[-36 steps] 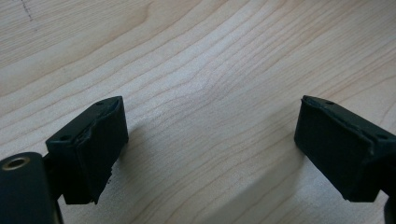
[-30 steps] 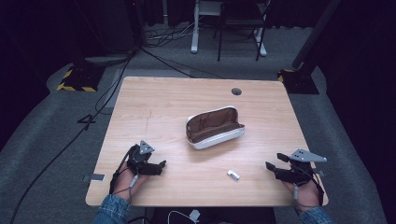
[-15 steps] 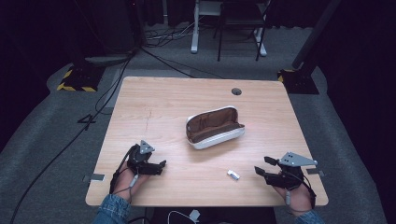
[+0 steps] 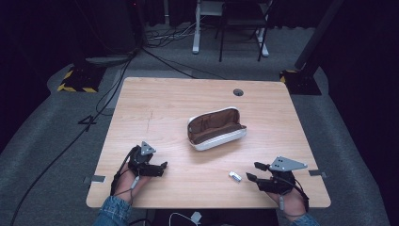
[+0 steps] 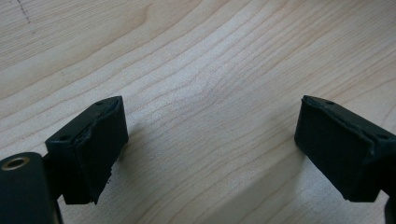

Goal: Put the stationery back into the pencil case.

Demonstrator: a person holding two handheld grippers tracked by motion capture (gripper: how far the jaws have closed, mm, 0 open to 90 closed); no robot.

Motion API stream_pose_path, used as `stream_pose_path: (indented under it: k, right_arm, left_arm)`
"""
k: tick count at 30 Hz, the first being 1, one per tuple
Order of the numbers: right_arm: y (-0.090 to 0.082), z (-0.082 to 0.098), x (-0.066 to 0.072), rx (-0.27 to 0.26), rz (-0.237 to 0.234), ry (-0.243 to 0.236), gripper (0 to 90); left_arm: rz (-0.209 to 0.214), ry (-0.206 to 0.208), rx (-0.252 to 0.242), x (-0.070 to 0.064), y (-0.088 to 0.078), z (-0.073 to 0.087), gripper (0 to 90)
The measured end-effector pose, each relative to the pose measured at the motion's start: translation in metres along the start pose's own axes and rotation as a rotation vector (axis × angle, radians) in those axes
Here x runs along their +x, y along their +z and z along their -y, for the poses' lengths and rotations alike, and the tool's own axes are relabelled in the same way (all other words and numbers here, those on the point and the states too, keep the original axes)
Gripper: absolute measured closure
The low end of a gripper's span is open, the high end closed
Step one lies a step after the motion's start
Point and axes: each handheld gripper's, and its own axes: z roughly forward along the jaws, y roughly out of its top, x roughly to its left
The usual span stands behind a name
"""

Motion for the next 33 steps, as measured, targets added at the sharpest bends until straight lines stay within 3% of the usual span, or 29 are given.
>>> stream_pose_path:
  k: [8,13,22,33]
  right_arm:
    - [0.013,0.000,0.012,0.024,-0.033,-0.029,45.4]
    - [0.027,0.001,0.018,0.067,-0.067,-0.043,49.3]
    - [0.040,0.005,0.017,0.132,-0.071,-0.047,57.4]
    - [0.048,0.010,0.016,0.161,-0.065,-0.057,65.6]
  left_arm:
    - [0.000,-0.003,-0.002,0.000,0.000,0.000,9.9]
    - [-0.001,-0.001,-0.001,0.000,0.000,0.000,9.9]
    - [0.000,-0.001,0.000,0.000,0.000,0.000,9.9]
    - [0.000,-0.001,0.000,0.000,0.000,0.000,9.9]
